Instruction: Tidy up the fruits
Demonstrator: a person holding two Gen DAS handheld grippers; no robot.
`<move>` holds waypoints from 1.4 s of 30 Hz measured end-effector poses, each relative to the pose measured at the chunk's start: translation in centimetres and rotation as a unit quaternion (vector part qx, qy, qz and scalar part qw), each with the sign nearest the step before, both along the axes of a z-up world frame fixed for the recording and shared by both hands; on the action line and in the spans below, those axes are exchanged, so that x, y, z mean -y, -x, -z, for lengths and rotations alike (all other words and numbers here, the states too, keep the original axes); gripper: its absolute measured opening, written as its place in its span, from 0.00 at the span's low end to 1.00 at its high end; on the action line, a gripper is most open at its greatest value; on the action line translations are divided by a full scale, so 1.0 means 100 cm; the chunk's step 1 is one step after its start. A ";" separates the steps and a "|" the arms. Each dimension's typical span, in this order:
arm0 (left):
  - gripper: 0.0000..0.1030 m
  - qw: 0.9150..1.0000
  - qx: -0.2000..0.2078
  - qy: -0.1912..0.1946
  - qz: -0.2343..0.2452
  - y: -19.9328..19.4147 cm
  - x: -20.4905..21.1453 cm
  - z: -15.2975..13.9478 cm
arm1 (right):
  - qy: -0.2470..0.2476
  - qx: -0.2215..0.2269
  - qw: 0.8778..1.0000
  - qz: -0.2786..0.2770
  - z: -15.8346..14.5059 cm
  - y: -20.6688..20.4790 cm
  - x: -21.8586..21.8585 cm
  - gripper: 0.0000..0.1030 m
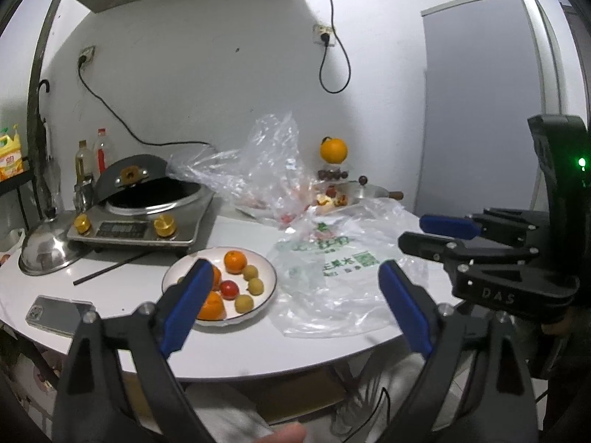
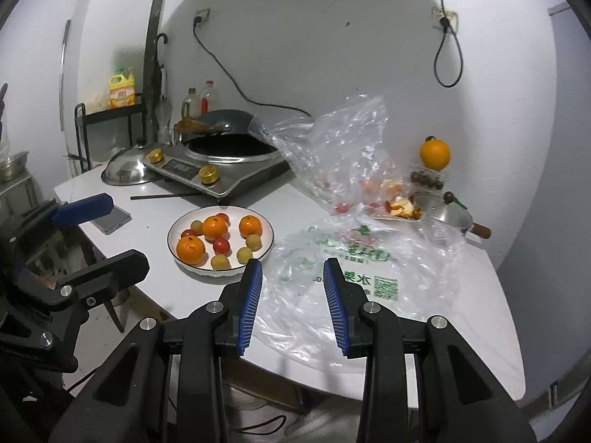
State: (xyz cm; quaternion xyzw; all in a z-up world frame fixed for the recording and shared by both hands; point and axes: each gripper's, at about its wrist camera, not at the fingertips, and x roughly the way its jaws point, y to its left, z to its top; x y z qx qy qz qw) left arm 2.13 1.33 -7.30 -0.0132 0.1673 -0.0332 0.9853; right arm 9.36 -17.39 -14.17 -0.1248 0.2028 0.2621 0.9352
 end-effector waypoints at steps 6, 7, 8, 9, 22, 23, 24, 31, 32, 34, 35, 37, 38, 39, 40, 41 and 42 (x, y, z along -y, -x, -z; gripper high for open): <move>0.90 1.000 0.013 -0.008 0.010 0.012 0.014 -0.012 | -0.012 0.020 1.000 0.014 -0.011 0.019 0.019 0.36; 0.90 1.000 0.014 -0.009 0.012 0.013 0.016 -0.014 | -0.013 0.024 1.000 0.016 -0.013 0.022 0.022 0.36; 0.90 1.000 0.017 -0.009 0.014 0.015 0.017 -0.017 | -0.015 0.027 0.999 0.019 -0.015 0.025 0.025 0.37; 0.90 1.000 0.019 -0.010 0.014 0.016 0.018 -0.019 | -0.018 0.030 0.999 0.021 -0.018 0.028 0.028 0.39; 0.90 0.997 0.065 -0.026 0.021 0.029 0.036 -0.062 | -0.045 0.075 0.995 0.042 -0.053 0.054 0.049 0.50; 0.90 0.997 0.069 -0.029 0.021 0.030 0.037 -0.066 | -0.049 0.078 0.995 0.043 -0.056 0.056 0.050 0.54; 0.90 0.997 0.073 -0.031 0.021 0.031 0.039 -0.068 | -0.052 0.079 0.995 0.044 -0.059 0.057 0.052 0.55; 0.91 0.994 0.100 -0.029 0.015 0.033 0.038 -0.096 | -0.063 0.094 0.992 0.049 -0.078 0.060 0.052 0.62; 0.95 0.994 0.106 -0.028 0.015 0.033 0.037 -0.101 | -0.065 0.097 0.992 0.049 -0.081 0.061 0.052 0.62; 0.99 0.993 0.114 -0.028 0.015 0.034 0.035 -0.108 | -0.070 0.102 0.991 0.052 -0.088 0.060 0.052 0.63; 0.99 0.992 0.121 -0.031 0.013 0.035 0.034 -0.112 | -0.073 0.105 0.990 0.054 -0.091 0.060 0.052 0.64; 0.99 0.990 0.134 -0.038 0.006 0.037 0.033 -0.121 | -0.083 0.107 0.989 0.057 -0.099 0.059 0.054 0.66; 0.99 0.990 0.136 -0.038 0.004 0.037 0.033 -0.124 | -0.089 0.109 0.988 0.059 -0.103 0.058 0.055 0.67; 0.99 0.990 0.139 -0.037 0.001 0.036 0.032 -0.127 | -0.092 0.110 0.988 0.060 -0.106 0.058 0.055 0.68; 0.99 0.989 0.142 -0.034 -0.002 0.036 0.030 -0.131 | -0.094 0.113 0.987 0.062 -0.111 0.057 0.056 0.68; 0.99 0.989 0.145 -0.033 -0.005 0.037 0.028 -0.135 | -0.095 0.117 0.986 0.065 -0.115 0.057 0.057 0.68; 0.99 0.989 0.147 -0.032 -0.008 0.037 0.027 -0.138 | -0.096 0.119 0.986 0.066 -0.117 0.056 0.057 0.68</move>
